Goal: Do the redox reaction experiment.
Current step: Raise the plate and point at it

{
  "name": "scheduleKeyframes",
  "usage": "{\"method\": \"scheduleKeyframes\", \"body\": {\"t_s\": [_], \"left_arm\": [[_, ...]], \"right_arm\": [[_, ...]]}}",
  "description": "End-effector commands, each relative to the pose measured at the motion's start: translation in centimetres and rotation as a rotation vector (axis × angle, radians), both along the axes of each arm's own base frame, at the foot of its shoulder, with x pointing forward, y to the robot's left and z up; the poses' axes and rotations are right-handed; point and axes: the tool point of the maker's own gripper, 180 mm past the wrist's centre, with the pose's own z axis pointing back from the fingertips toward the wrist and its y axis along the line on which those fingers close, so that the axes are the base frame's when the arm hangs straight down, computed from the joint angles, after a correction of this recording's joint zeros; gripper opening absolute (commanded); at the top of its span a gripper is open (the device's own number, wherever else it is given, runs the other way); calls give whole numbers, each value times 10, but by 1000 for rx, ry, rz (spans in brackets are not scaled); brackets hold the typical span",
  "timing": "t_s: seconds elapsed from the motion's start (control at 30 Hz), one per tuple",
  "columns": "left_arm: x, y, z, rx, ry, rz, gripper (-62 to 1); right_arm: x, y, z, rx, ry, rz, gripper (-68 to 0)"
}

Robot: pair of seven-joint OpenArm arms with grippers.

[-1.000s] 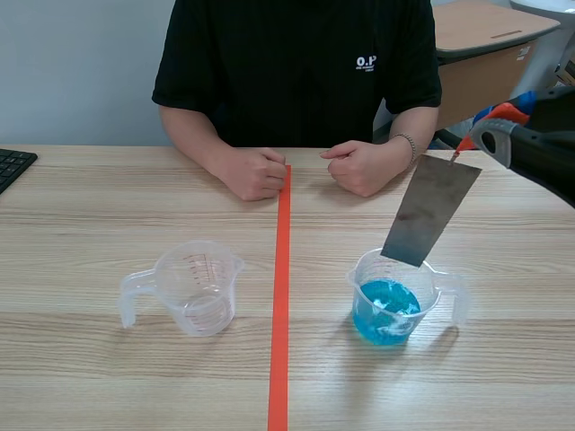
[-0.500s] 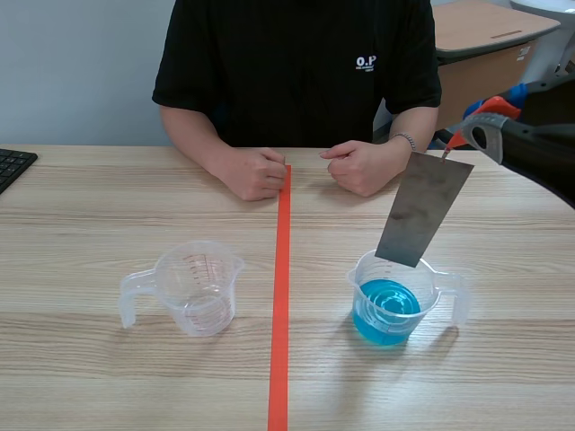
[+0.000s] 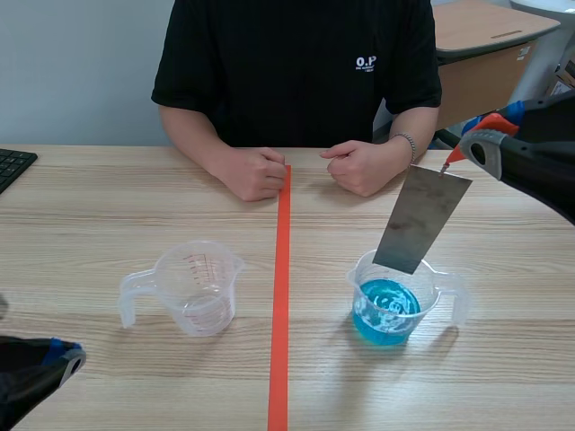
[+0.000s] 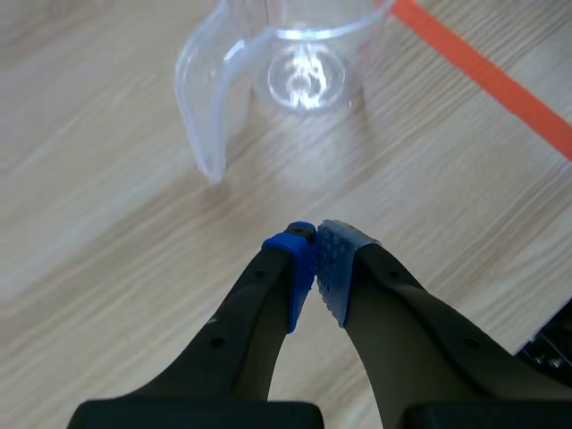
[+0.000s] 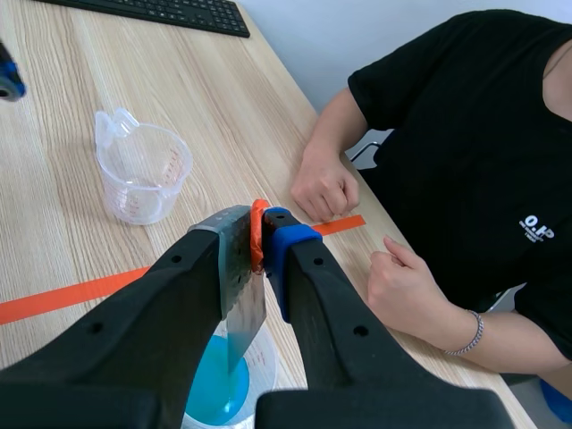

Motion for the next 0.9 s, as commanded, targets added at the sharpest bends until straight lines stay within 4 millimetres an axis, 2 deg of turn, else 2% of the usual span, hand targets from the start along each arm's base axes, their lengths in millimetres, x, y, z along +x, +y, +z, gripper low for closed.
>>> {"method": "scheduleKeyframes", "body": {"t_s": [0.0, 0.23, 0.47, 0.87], "left_arm": [[10, -15, 15, -38, -50, -37, -568], [36, -53, 36, -78, -147, -150, -568], [50, -97, 53, -134, -207, -257, -568], [54, -186, 81, -229, -320, -414, -568]], "right_arm": [[-1, 3, 11, 13, -25, 23, -660], [-1, 3, 11, 14, -24, 23, -660], [-1, 3, 11, 16, -24, 23, -660], [-1, 3, 11, 17, -25, 23, -660]]}}
